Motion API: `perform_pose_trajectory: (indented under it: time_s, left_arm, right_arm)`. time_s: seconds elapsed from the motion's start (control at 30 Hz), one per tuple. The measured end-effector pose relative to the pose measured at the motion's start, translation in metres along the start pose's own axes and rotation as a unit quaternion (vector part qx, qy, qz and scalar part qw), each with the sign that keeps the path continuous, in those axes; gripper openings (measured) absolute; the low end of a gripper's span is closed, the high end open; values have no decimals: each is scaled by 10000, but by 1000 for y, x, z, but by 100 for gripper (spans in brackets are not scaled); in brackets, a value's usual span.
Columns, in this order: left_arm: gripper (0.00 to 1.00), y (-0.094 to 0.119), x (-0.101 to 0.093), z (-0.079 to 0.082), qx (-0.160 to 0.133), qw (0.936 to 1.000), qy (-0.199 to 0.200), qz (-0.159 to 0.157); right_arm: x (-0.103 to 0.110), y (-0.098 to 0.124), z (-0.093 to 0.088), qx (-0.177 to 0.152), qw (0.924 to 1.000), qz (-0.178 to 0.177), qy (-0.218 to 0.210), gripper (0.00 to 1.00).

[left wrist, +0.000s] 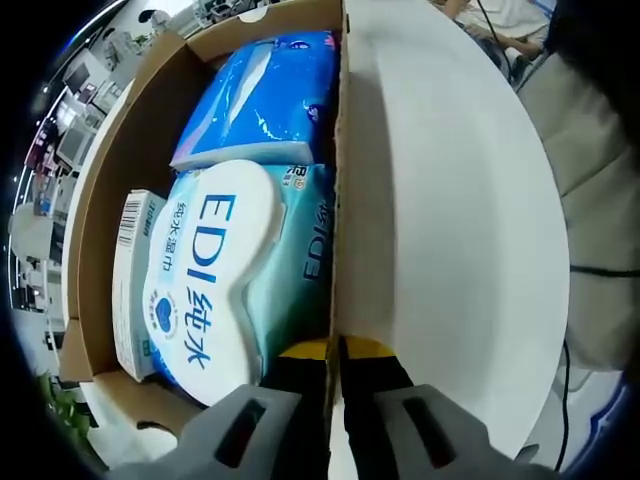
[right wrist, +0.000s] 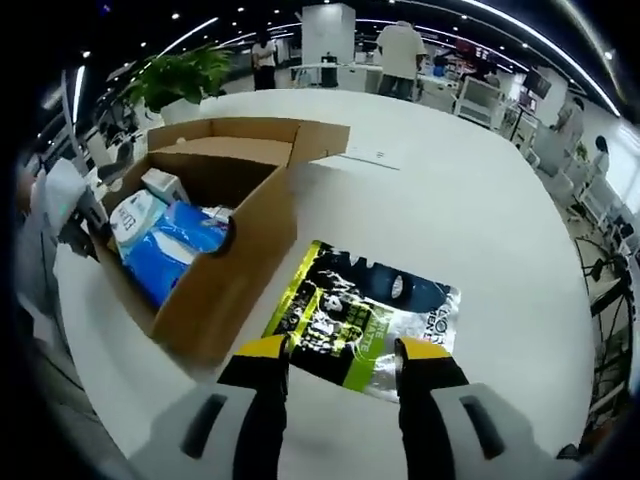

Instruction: Operate the shoe box by opening the lid, removing the specified soft item, and placing it in the target area until the item is outside and the box remains undamaged.

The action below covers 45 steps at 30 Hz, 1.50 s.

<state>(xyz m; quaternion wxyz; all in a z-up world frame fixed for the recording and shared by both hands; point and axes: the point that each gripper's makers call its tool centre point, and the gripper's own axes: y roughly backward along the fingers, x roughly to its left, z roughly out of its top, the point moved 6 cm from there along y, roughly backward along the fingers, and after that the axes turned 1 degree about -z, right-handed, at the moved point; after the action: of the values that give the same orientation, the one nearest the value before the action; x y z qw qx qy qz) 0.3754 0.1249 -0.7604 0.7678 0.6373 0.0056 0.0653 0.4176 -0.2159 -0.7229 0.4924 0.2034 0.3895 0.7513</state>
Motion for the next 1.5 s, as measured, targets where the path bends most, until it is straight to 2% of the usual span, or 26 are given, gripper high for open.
perform_pose_trajectory:
  time_s: [0.17, 0.27, 0.37, 0.43, 0.53, 0.73, 0.87, 1.03, 1.1, 1.17, 1.27, 1.3, 1.33, 1.37, 1.4, 1.43, 1.5]
  left_arm:
    - [1, 0, 0, -1, -4, 10000, -8, 13]
    - [1, -1, 1, -1, -1, 10000, 0, 8]
    - [1, -1, 1, -1, -3, 10000, -3, 6]
    - [1, -1, 1, -1, -3, 10000, -4, 7]
    - [1, 0, 1, -1, -4, 10000, -6, 14]
    - [1, 0, 0, -1, -5, 10000, -6, 30]
    - [1, -1, 0, -1, -5, 10000, -4, 36]
    - [1, 0, 0, -1, -6, 10000, -7, 38]
    - [1, 0, 0, -1, -7, 10000, -12, 41]
    - [1, -1, 0, -1, -8, 10000, -17, 47]
    - [1, -1, 0, -1, -8, 10000, -19, 45]
    - [1, 0, 0, -1, -8, 10000, -17, 43]
    - [1, 0, 0, -1, -7, 10000, -17, 43]
    - [1, 0, 0, -1, -7, 10000, -19, 44]
    - [1, 0, 0, -1, -8, 10000, -18, 44]
    - [1, -1, 0, -1, -7, 10000, -18, 46]
    - [1, 0, 0, -1, -8, 10000, -18, 51]
  right_arm:
    - [3, 9, 6, -37, 9994, 71, 340, 40]
    - [3, 14, 8, -14, 9974, 69, 713, 33]
    - [6, 18, 11, -81, 9967, 231, 772, 33]
    - [9, 22, 15, -94, 9942, 333, 1023, 33]
    - [14, 28, 22, -90, 9886, 402, 1451, 33]
    - [23, 40, 37, -81, 9789, 702, 1918, 35]
    - [30, 46, 43, 36, 9638, 765, 2555, 35]
    - [42, 51, 50, 102, 9528, 1056, 2845, 39]
    - [46, 54, 55, 101, 9511, 1166, 2859, 42]
    - [51, 57, 61, 103, 9461, 1305, 2962, 43]
    - [56, 61, 70, 150, 9364, 1463, 3186, 43]
    - [57, 61, 72, 219, 9294, 1496, 3368, 43]
    - [57, 62, 73, 245, 9270, 1502, 3427, 43]
    - [56, 62, 74, 457, 9075, 1384, 3939, 43]
    - [56, 62, 74, 542, 8941, 1353, 4235, 43]
    - [59, 61, 74, 601, 8875, 1410, 4345, 43]
    - [63, 60, 75, 651, 8852, 1561, 4333, 43]
